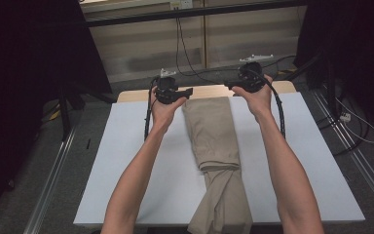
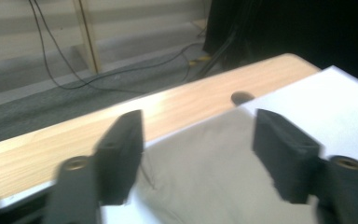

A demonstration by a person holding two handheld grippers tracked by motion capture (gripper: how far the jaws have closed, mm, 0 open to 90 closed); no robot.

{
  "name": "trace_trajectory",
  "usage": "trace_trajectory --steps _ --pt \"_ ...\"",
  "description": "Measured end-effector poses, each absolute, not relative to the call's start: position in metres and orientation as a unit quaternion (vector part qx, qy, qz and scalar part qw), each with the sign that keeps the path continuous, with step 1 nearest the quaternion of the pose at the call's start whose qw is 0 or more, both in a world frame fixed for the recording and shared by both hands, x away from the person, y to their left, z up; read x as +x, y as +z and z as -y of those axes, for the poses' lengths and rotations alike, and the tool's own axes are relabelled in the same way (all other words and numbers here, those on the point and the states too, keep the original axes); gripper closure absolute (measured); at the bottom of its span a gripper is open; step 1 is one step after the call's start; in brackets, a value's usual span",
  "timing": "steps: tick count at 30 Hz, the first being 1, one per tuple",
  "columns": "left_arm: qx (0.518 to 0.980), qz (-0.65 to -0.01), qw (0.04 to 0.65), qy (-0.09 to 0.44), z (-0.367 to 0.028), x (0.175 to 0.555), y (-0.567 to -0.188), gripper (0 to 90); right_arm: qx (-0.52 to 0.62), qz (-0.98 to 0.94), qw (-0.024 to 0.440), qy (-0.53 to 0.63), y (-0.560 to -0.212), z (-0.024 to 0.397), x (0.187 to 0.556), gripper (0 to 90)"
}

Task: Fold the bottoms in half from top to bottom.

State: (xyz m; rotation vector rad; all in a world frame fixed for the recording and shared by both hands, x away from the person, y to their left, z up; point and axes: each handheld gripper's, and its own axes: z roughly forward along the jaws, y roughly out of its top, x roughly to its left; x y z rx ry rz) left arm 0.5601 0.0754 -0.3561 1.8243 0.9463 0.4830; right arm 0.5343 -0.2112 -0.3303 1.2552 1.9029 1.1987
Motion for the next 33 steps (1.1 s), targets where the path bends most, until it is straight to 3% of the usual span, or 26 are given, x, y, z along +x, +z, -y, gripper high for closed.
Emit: trace_trajectory --steps 5,12,18,25,28,33 --pt "0.758 -0.377 0.496 0.194 -0.081 0.539 -0.365 24.8 0.443 -0.724 0.253 0.465 -0.353 0.211 0.511 36.3" --pt "0.769 -0.357 0.504 0.164 -0.092 0.493 -0.396 15.4 0.399 -0.741 0.215 0.495 -0.382 0.206 0.451 44.9" --pt "0.794 -0.342 0.481 0.147 -0.100 0.442 -0.414 15.5 0.348 -0.779 0.178 0.490 -0.398 0.194 0.392 61.4" --pt "0.823 -0.305 0.463 0.122 -0.110 0.385 -0.426 17.8 0.269 -0.841 0.110 0.456 -0.424 0.155 0.323 69.7" --pt "0.829 -0.297 0.458 0.125 -0.115 0.366 -0.430 17.8 0.255 -0.858 0.088 0.437 -0.440 0.140 0.306 68.8" --pt "0.830 -0.293 0.456 0.128 -0.121 0.356 -0.441 17.6 0.223 -0.873 0.065 0.429 -0.450 0.124 0.291 53.3"
